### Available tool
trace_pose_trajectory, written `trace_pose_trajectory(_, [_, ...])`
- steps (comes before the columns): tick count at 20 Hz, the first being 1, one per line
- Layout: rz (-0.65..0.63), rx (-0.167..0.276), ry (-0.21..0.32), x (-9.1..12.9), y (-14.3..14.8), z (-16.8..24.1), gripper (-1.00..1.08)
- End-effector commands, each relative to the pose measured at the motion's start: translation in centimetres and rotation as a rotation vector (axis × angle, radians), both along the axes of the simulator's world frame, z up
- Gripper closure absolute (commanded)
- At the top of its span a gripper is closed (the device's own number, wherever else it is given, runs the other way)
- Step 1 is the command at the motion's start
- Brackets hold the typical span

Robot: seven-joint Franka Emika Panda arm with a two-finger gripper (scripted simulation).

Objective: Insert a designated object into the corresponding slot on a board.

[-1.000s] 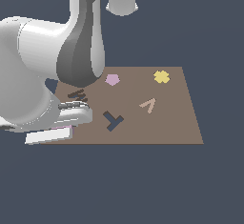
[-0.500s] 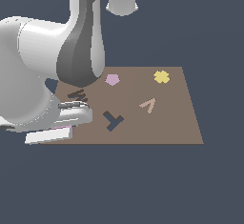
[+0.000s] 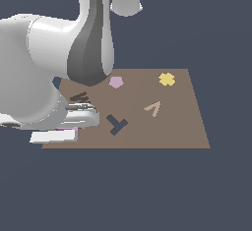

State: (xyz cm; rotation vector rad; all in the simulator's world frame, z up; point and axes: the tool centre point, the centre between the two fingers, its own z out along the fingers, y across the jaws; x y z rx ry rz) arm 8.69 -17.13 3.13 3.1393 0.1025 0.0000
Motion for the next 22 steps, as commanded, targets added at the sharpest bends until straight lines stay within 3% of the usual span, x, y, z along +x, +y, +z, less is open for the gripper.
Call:
trace_pose_trajectory(1, [-0.038, 0.0, -0.001, -0.3, 0.5, 0.1, 1.08])
trace_pose_trajectory(22, [-0.597, 0.0, 0.0, -2.8, 9.2, 0.7, 1.08])
